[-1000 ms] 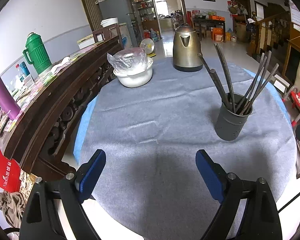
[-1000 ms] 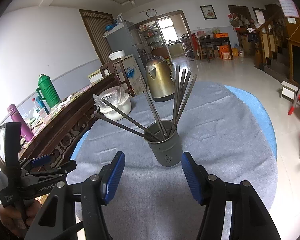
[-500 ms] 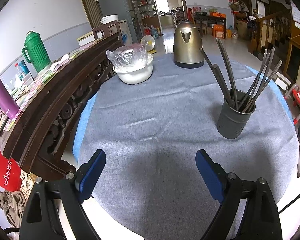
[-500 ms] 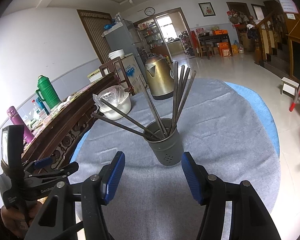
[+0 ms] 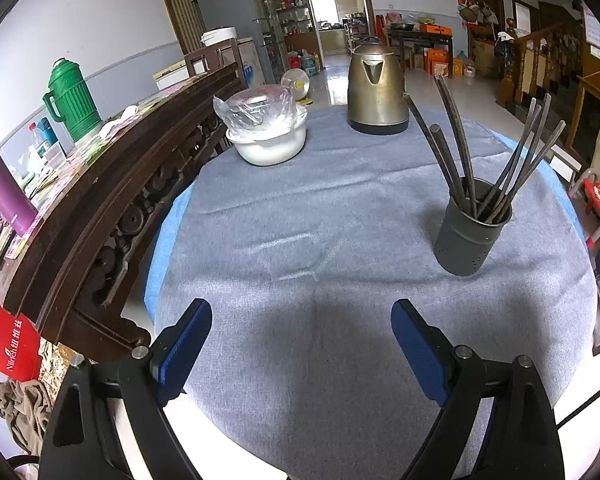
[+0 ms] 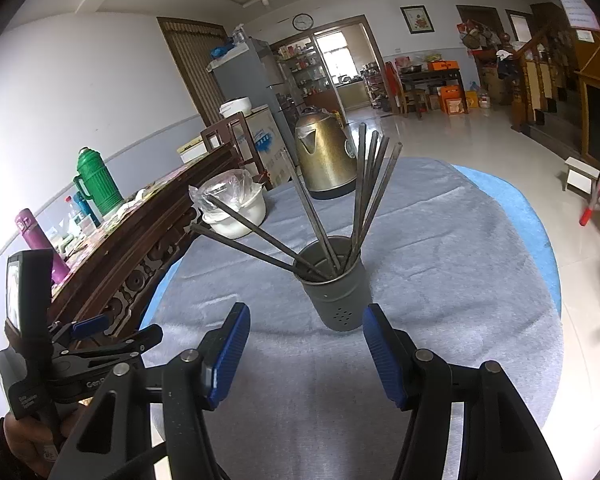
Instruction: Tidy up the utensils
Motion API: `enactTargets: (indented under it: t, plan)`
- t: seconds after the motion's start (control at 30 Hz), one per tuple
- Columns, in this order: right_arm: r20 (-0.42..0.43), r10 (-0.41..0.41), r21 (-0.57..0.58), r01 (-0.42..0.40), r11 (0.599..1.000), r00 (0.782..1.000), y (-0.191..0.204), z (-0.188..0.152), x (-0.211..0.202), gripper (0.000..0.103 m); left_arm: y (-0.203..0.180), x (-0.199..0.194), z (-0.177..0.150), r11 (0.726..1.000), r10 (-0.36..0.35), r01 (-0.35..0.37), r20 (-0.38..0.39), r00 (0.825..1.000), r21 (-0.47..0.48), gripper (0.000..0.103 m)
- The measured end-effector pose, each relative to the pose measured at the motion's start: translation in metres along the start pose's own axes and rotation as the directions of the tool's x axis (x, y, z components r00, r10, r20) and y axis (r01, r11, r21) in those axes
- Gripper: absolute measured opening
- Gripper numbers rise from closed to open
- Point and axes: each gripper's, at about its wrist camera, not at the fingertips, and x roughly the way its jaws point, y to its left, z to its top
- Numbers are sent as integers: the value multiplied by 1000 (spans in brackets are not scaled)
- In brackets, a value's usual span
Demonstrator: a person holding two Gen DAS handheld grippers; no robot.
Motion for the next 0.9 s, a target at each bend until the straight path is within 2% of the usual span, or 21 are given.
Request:
enactTargets:
  t: [0.9]
  plan:
    - [25,-8,-39,9,999,1000,16,-1,-12,63,10,-13,-5,999,-22,23,27,999,-24,91]
